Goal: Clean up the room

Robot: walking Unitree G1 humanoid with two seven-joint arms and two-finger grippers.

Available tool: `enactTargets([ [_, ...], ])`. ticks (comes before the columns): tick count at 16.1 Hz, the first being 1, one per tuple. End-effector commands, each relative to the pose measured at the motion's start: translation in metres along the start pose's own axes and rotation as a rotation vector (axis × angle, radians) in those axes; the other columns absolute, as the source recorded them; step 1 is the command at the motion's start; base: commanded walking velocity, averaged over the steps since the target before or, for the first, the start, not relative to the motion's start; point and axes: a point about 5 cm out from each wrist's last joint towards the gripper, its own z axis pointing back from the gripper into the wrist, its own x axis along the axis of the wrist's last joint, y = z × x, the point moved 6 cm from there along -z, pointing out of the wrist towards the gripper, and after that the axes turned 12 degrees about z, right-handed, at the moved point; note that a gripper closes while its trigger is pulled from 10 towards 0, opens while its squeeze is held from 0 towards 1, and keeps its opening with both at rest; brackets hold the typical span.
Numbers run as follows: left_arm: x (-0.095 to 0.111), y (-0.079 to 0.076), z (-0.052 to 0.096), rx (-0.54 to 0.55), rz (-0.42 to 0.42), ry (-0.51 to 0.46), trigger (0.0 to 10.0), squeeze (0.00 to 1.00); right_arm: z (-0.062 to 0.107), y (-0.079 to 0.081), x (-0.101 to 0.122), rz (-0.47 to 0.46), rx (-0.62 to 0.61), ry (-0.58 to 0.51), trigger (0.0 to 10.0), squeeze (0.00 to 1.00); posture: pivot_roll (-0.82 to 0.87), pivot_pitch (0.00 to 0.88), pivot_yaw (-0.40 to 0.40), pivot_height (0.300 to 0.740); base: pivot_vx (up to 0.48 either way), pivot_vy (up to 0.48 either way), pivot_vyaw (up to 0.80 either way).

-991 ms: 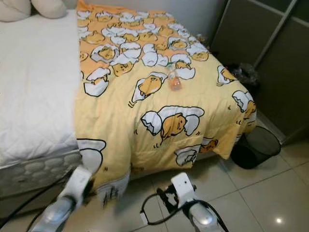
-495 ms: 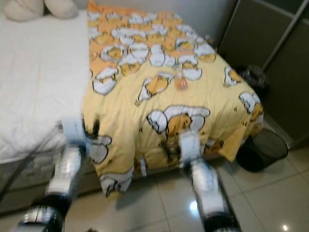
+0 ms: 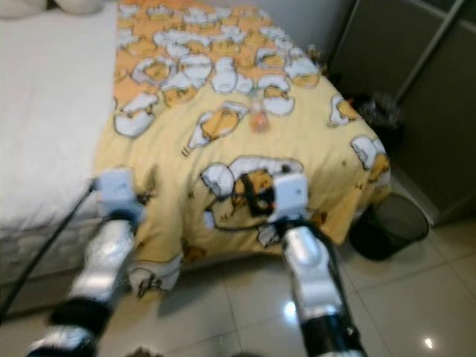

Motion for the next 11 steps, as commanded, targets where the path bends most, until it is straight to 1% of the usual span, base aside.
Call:
enactTargets([
  [1, -0.005, -0.012, 0.001, -0.013, 0.001, 0.027, 10.0, 1.00, 0.005, -0.011, -0.004, 0.009, -0.032, 0.021, 10.0, 1.00, -0.03, 0.000, -0.037, 0.736, 0.000, -0.435, 0.00],
  [3, -0.005, -0.014, 0.002, -0.020, -0.020, 0.029, 10.0, 1.00, 0.006, -0.007, -0.002, 0.005, -0.012, 0.002, 10.0, 1.00, -0.01, 0.000, -0.030, 0.736, 0.000, -0.433, 0.00],
  [4, -0.003, -0.010, 0.003, 0.015, -0.011, 0.026, 10.0, 1.00, 0.007, -0.008, -0.006, -0.010, -0.020, 0.013, 10.0, 1.00, -0.01, 0.000, -0.028, 0.736, 0.000, -0.431, 0.00],
  [5, -0.003, -0.005, 0.003, 0.039, 0.011, 0.030, 10.0, 1.00, 0.008, -0.011, -0.010, -0.048, -0.035, 0.027, 10.0, 1.00, -0.01, 0.000, -0.027, 0.736, 0.000, -0.428, 0.00],
  [6, -0.007, 0.004, 0.006, 0.071, 0.036, 0.047, 10.0, 1.00, 0.012, -0.019, -0.019, -0.108, -0.067, 0.061, 10.0, 1.00, -0.01, 0.000, -0.027, 0.736, 0.000, -0.420, 0.00],
  [7, -0.012, 0.012, 0.011, 0.087, 0.033, 0.065, 10.0, 1.00, 0.018, -0.028, -0.030, -0.139, -0.090, 0.097, 10.0, 1.00, -0.01, 0.000, -0.025, 0.736, 0.000, -0.420, 0.00],
  [8, -0.015, 0.018, 0.017, 0.086, 0.015, 0.076, 10.0, 1.00, 0.027, -0.034, -0.041, -0.119, -0.080, 0.127, 10.0, 1.00, -0.01, 0.000, -0.024, 0.736, 0.000, -0.416, 0.00],
  [9, -0.016, 0.018, 0.019, 0.070, 0.007, 0.075, 10.0, 1.00, 0.031, -0.036, -0.048, -0.098, -0.074, 0.146, 10.0, 1.00, -0.01, 0.000, -0.024, 0.736, 0.000, -0.416, 0.00],
  [10, -0.014, 0.010, 0.021, 0.010, 0.020, 0.061, 10.0, 1.00, 0.037, -0.034, -0.059, -0.061, -0.042, 0.190, 10.0, 1.00, 0.00, 0.000, -0.024, 0.736, 0.000, 0.000, 0.00],
  [11, -0.007, 0.007, 0.020, -0.001, -0.006, 0.032, 10.0, 0.00, 0.039, -0.031, -0.064, -0.028, -0.012, 0.209, 10.0, 1.00, 0.00, 0.000, -0.024, 0.736, 0.000, 0.000, 0.00],
])
